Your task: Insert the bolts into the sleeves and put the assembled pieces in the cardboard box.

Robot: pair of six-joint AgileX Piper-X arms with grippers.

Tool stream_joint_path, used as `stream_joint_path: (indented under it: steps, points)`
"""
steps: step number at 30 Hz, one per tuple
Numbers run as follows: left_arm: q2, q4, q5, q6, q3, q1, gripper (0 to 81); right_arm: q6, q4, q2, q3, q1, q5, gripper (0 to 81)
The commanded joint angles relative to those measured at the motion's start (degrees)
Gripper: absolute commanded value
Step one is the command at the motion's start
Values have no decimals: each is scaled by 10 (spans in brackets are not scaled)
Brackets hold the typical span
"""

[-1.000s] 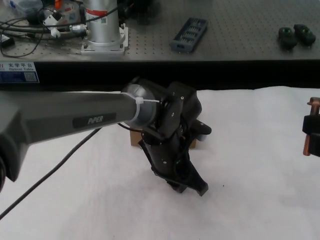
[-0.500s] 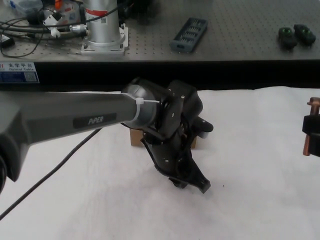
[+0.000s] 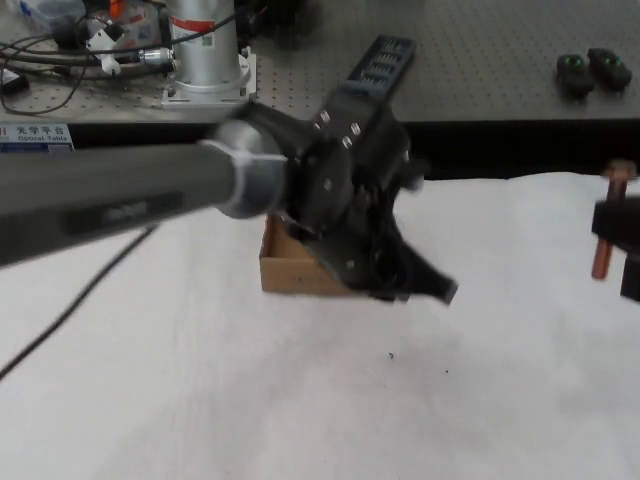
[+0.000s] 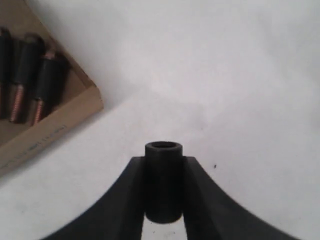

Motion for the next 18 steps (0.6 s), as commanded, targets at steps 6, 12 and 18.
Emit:
stream_joint_path:
  steps: [6, 12, 18]
  points:
    - [-125, -170, 1, -55, 177, 2, 6, -55, -104, -4, -1, 1, -61, 32]
    - [-252, -408, 28, -80, 367, 2, 6, -83, -108, 25, -1, 1, -147, 32]
    - [-362, -584, 58, -74, 523, 2, 6, -82, -197, 98, -1, 1, -275, 32]
